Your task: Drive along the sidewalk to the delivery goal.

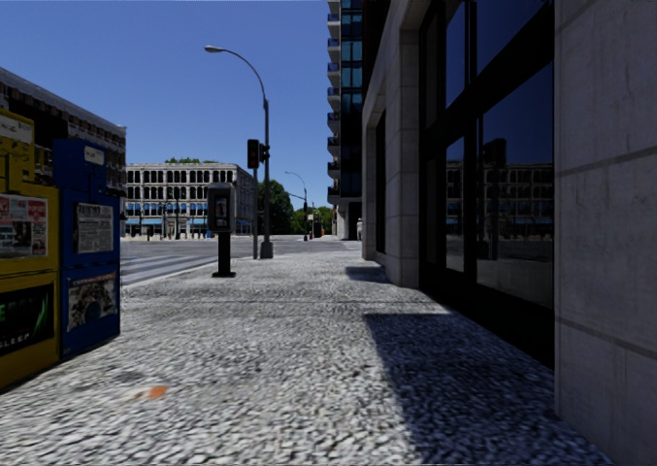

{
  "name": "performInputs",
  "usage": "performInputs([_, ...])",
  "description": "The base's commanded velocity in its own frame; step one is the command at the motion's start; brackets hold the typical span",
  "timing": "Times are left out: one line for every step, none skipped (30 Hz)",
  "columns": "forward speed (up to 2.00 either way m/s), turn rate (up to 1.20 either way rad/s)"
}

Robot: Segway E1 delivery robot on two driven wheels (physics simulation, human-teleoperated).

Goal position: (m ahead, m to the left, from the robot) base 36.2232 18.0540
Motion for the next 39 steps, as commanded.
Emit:
performInputs([2.0, 0.0])
performInputs([2.0, 0.0])
performInputs([2.0, 0.0])
performInputs([2.0, 0.0])
performInputs([2.0, 0.0])
performInputs([2.0, 0.0])
performInputs([2.0, 0.0])
performInputs([2.0, 0.0])
performInputs([2.0, 0.0])
performInputs([2.0, 0.0])
performInputs([2.0, 0.0])
performInputs([2.0, 0.0])
performInputs([2.0, 0.0])
performInputs([2.0, 0.0])
performInputs([2.0, 0.0])
performInputs([2.0, 0.0])
performInputs([2.0, 0.0])
performInputs([2.0, 0.0])
performInputs([2.0, 0.0])
performInputs([2.0, 0.0])
performInputs([2.0, 0.0])
performInputs([2.0, 0.0])
performInputs([2.0, 0.0])
performInputs([2.0, 0.0])
performInputs([2.0, 0.0])
performInputs([2.0, 0.0])
performInputs([2.0, 0.0])
performInputs([2.0, 0.0])
performInputs([2.0, 0.0])
performInputs([2.0, 0.0])
performInputs([2.0, 0.0])
performInputs([2.0, 0.0])
performInputs([2.0, 0.0])
performInputs([2.0, 0.0])
performInputs([2.0, 0.0])
performInputs([2.0, 0.0])
performInputs([2.0, 0.0])
performInputs([2.0, 0.0])
performInputs([2.0, 0.0])
